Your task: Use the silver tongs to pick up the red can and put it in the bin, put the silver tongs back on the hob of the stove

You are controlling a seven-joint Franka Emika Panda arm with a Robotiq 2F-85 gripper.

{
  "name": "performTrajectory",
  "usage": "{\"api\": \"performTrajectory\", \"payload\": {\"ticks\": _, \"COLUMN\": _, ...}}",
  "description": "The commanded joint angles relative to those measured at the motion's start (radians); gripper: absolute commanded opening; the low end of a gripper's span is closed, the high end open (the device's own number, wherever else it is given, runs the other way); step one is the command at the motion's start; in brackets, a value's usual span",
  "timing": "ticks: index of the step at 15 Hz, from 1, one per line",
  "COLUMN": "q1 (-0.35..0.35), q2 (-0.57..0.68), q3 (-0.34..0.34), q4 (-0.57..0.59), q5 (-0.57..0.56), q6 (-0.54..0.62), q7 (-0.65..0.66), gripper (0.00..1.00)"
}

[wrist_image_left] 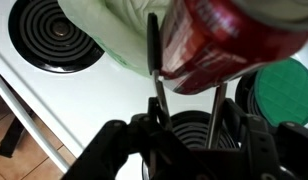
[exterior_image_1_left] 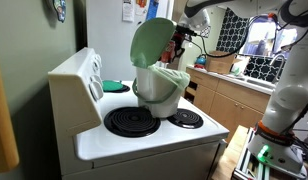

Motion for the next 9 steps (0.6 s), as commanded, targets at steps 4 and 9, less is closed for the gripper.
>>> {"api": "performTrajectory", "payload": {"ticks": 4, "q1": 0.035, "q2": 0.075, "q3": 0.011, "q4": 0.126, "q5": -0.072, "q6": -0.093, "q7": 0.128, "gripper": 0.39}}
{"api": "performTrajectory", "payload": {"ticks": 9, "q1": 0.047, "q2": 0.133, "q3": 0.01, "q4": 0.213, "q5": -0.109, "q6": -0.145, "q7": 0.141, "gripper": 0.39}}
